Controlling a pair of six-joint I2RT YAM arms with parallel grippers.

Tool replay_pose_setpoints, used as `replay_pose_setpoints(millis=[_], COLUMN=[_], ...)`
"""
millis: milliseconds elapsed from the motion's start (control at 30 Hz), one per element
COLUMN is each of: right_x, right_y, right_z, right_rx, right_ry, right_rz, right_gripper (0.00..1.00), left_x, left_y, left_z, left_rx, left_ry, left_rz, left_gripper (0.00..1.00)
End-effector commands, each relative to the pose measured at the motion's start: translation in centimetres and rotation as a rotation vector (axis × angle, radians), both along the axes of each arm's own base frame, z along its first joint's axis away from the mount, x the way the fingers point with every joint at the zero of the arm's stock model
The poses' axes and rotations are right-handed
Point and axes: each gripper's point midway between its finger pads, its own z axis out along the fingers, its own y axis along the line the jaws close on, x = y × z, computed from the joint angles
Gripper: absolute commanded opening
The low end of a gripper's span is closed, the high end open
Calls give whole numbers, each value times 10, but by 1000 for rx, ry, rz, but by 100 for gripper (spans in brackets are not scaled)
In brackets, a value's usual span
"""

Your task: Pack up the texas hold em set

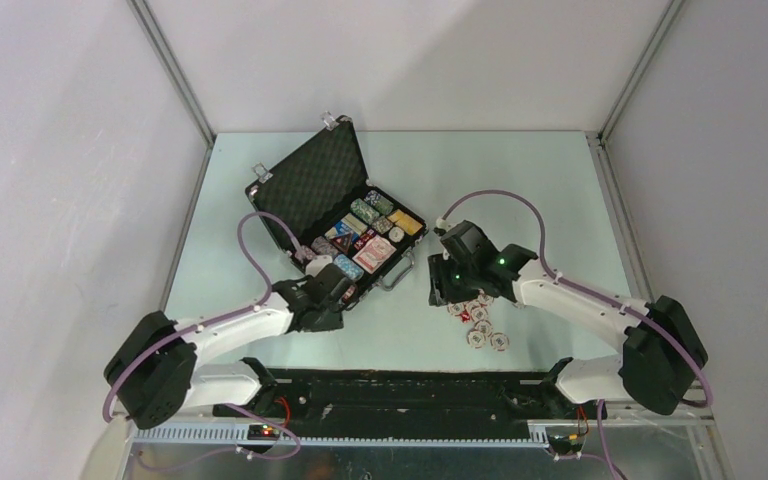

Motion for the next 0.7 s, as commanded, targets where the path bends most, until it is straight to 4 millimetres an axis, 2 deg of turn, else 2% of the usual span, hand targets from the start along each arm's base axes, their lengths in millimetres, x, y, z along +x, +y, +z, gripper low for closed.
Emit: replay_pose_setpoints(millis=[0, 133, 267, 367, 400, 433, 467, 500, 533, 567, 667], right_x=[0, -4, -8, -10, -11, -13, -13, -15, -16, -18, -23], right_y=[-1, -5, -8, -12, -13, -16, -17, -20, -21, -24, -29], right_z=[12, 11, 12, 12, 12, 10, 10, 6, 6, 2, 1], right_rx=[29, 19, 24, 25, 25, 20, 22, 16, 17, 11, 15], right_ry=[-20, -9, -4, -1, -4, 1, 0, 8, 9, 17, 24], right_rz=[-20, -21, -26, -42, -45, -50, -57, -61, -69, -72, -90], right_gripper=[47, 47, 48, 48, 48, 48, 48, 48, 48, 48, 50], left_x=[-14, -17, -19, -27, -23, -28, -24, -27, -22, -22, -14], left_y=[-4, -30, -66, -87, -99, -104, -117, -122, -134, -135, -147], left_z=[-14, -7, 10, 12, 20, 16, 24, 17, 24, 16, 16], left_rx=[-21, -60, -80, -61, -72, -50, -67, -43, -55, -20, -2], left_ry=[53, 37, 9, 20, 1, 17, 1, 21, 8, 32, 32], left_rz=[-69, -186, -293, -351, -357, -379, -389, -407, -411, -413, -413], left_gripper=[41, 41, 41, 41, 41, 41, 41, 41, 41, 41, 42])
